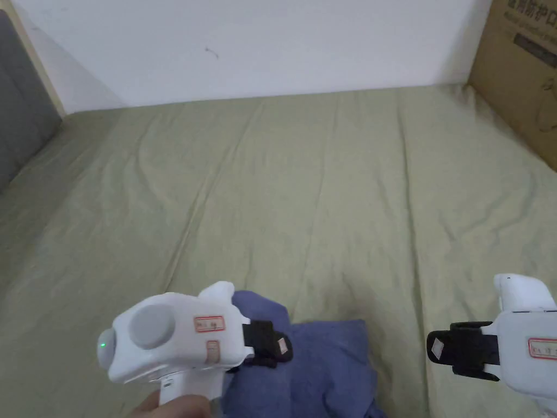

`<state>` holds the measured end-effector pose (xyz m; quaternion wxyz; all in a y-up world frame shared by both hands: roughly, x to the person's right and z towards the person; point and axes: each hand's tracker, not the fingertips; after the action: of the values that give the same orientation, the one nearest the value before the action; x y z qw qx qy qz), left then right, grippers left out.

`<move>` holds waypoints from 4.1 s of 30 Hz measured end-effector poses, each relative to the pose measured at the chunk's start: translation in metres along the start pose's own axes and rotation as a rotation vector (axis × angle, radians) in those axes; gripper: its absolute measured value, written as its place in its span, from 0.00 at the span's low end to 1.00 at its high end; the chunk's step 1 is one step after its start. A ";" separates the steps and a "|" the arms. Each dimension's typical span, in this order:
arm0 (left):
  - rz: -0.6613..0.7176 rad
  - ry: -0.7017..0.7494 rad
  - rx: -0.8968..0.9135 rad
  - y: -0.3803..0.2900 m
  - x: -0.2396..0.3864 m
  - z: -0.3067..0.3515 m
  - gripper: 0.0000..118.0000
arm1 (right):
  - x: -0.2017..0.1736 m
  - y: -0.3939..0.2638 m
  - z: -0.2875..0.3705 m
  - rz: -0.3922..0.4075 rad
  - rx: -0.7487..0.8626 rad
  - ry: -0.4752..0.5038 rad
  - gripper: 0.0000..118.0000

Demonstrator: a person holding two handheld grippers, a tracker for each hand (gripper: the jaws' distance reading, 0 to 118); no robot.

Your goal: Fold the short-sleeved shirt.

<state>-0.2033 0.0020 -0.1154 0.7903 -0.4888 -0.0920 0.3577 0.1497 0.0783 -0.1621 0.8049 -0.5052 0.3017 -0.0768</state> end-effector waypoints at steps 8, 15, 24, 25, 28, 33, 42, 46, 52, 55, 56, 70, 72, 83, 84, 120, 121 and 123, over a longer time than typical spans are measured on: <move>0.079 -0.148 -0.145 -0.007 0.020 -0.089 0.98 | 0.029 -0.004 0.008 -0.056 0.013 -0.031 0.00; -0.140 -0.092 0.058 -0.012 0.032 -0.022 0.64 | 0.042 0.001 0.007 -0.067 0.037 -0.033 0.00; -0.313 -0.024 -0.085 -0.014 0.064 -0.054 0.01 | 0.054 0.005 0.021 -0.088 0.090 -0.043 0.00; -0.313 -0.029 -0.120 -0.015 0.064 -0.068 0.01 | 0.056 0.004 0.022 -0.092 0.093 -0.045 0.00; -0.264 0.015 -0.226 -0.022 0.059 -0.118 0.01 | 0.059 0.000 0.026 -0.104 0.099 -0.048 0.00; -0.082 -0.115 -0.237 -0.038 0.031 -0.151 0.01 | 0.063 -0.007 0.025 -0.120 0.085 -0.065 0.00; -0.312 -0.105 0.132 -0.018 0.066 -0.010 0.01 | 0.048 0.000 0.028 -0.108 0.109 -0.032 0.00; -0.400 0.011 0.415 -0.017 0.069 0.072 0.01 | 0.027 0.011 0.034 -0.062 0.197 0.010 0.00; -0.251 0.019 0.603 -0.037 0.036 0.148 0.01 | 0.005 0.019 0.018 -0.029 0.196 0.124 0.00; -0.164 0.026 0.627 -0.050 0.012 0.162 0.01 | 0.008 0.014 -0.020 -0.045 0.050 0.217 0.00; -0.140 0.001 0.623 -0.054 0.003 0.164 0.01 | 0.012 0.009 -0.038 -0.078 -0.012 0.262 0.00; 0.152 -0.181 0.331 -0.060 -0.095 0.095 0.20 | 0.071 -0.039 -0.137 -0.201 -0.329 0.301 0.00; 0.188 -0.247 0.266 -0.054 -0.109 0.074 0.72 | 0.075 -0.037 -0.136 -0.183 -0.331 0.296 0.00; 0.276 -0.652 -0.024 -0.031 -0.138 -0.063 1.00 | 0.087 -0.046 -0.138 -0.276 -0.313 0.340 0.00; 0.284 -0.682 -0.050 -0.028 -0.137 -0.073 1.00 | 0.088 -0.047 -0.138 -0.288 -0.311 0.344 0.00; -0.149 0.578 0.166 0.075 -0.225 0.214 0.21 | 0.022 -0.015 -0.074 -0.015 -0.159 0.311 0.00; -0.168 0.650 0.157 0.078 -0.228 0.214 0.21 | 0.021 -0.015 -0.074 -0.016 -0.160 0.308 0.00; -0.200 0.798 0.152 0.081 -0.231 0.215 0.39 | 0.019 -0.016 -0.074 -0.019 -0.159 0.307 0.00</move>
<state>-0.5162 0.0236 -0.0275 0.8287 -0.5181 0.2009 0.0676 0.1261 0.0058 -0.1794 0.7061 -0.5525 0.4215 -0.1363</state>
